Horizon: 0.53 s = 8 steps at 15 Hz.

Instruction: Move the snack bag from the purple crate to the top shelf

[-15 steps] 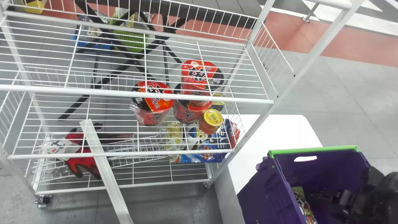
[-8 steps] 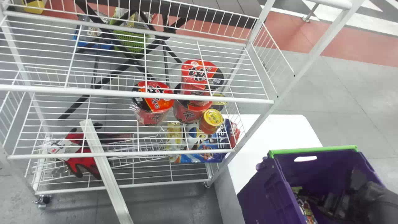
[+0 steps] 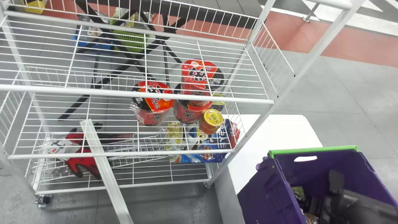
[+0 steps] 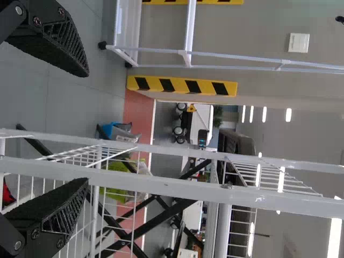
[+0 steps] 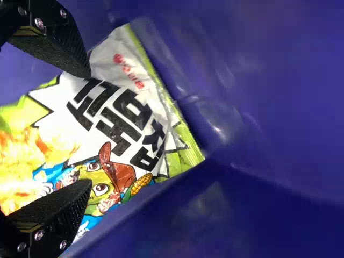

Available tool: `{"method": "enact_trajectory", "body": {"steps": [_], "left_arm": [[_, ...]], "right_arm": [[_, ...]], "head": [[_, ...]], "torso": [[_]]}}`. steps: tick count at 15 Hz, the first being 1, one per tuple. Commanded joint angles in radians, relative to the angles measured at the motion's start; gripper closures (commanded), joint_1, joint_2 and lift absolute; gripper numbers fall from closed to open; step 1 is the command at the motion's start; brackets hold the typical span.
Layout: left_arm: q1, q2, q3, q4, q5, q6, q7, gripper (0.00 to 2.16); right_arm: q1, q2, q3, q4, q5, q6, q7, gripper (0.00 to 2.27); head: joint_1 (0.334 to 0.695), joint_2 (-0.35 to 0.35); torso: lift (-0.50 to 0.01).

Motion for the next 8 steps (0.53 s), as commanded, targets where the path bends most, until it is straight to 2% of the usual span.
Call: {"method": "enact_trajectory", "body": {"steps": [1, 5, 8], "left_arm": [[0.0, 0.0, -0.003, 0.003, 0.001, -0.013, -0.002, 0.13], [0.0, 0.0, -0.006, 0.0, 0.001, -0.016, 0.0, 0.13], [0.0, 0.0, -0.008, -0.001, 0.001, -0.016, 0.0, 0.13]], "right_arm": [[0.002, 0.003, 0.032, 0.031, 0.044, -0.065, 0.0, 0.12], [0.021, 0.023, 0.061, 0.048, 0.068, -0.153, 0.012, 0.11], [0.021, 0.023, 0.079, 0.06, 0.071, -0.175, 0.018, 0.11]], "head": [[0.695, -0.35], [0.695, -0.35], [0.695, -0.35]], "torso": [[-0.451], [-0.451], [-0.451]]}}
